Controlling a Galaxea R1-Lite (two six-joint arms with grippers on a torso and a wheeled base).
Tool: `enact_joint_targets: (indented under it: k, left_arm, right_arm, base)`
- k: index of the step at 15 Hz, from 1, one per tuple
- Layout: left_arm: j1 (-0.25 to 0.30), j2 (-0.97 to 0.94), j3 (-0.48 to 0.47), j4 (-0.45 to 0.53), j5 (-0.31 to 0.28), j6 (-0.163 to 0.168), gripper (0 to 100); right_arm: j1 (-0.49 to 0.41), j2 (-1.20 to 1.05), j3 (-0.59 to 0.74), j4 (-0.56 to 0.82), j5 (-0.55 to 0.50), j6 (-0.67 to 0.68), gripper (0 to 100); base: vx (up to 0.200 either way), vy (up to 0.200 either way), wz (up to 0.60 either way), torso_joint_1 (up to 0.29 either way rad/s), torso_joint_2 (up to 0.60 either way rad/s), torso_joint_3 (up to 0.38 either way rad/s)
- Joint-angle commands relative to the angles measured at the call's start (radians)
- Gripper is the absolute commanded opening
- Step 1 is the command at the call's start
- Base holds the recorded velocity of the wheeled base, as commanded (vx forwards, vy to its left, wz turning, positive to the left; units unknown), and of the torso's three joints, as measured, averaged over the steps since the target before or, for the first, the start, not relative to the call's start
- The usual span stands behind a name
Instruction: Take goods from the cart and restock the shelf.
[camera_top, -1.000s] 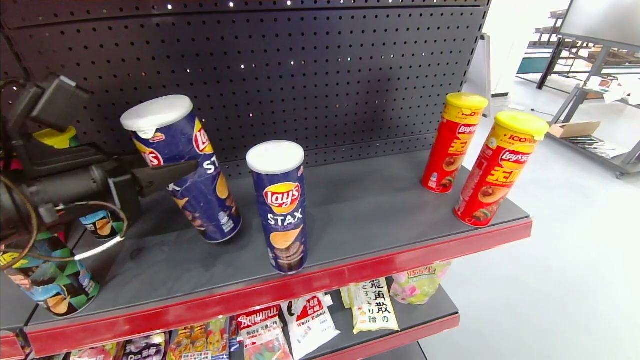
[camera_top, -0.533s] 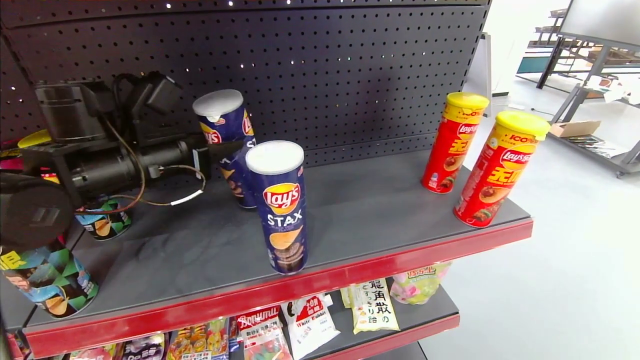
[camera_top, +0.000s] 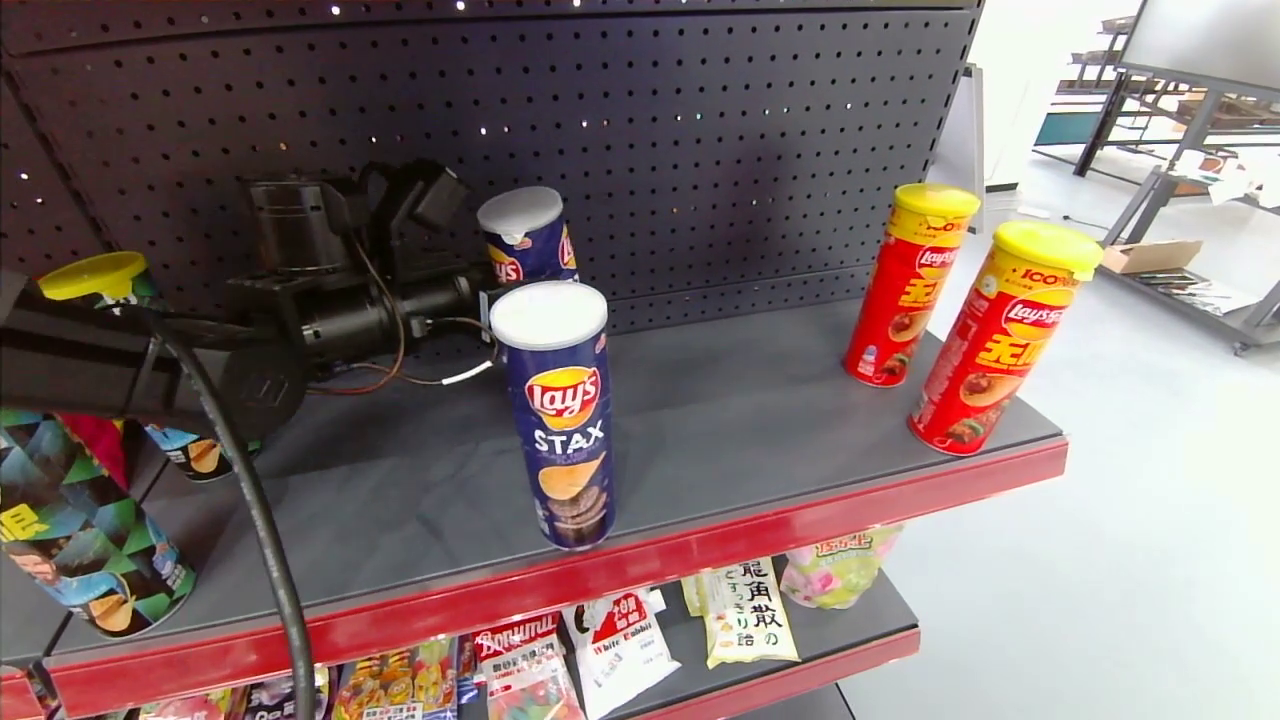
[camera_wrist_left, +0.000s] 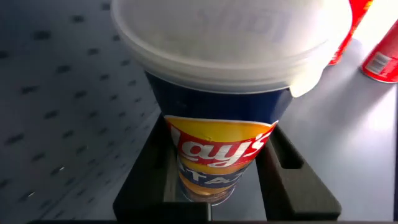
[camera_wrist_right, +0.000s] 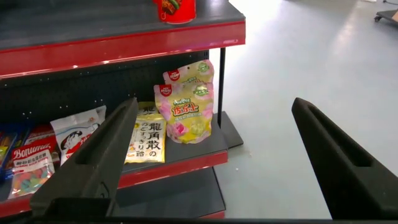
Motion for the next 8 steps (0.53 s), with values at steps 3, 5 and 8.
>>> enact_joint_targets:
  k: [3,5,8]
  left_arm:
    - [-0.006,0.028,-0.012,0.000,-0.001,0.006,0]
    - [-0.003,0.028,-0.027,0.002,0.001,0.009,0]
    - [0.000,0.028,-0.032,0.003,0.001,0.009,0]
  right_arm:
    - [0.000,0.001,0.000,0.000,0.000,0.000,100]
    - [0.000,0.001,0.000,0.000,0.000,0.000,100]
    - [0.000,0.001,0.000,0.000,0.000,0.000,100]
  base:
    - [0.000,0.000,0.00,0.000,0.00,0.000]
    - [0.000,0.000,0.00,0.000,0.00,0.000]
    - [0.000,0.000,0.00,0.000,0.00,0.000]
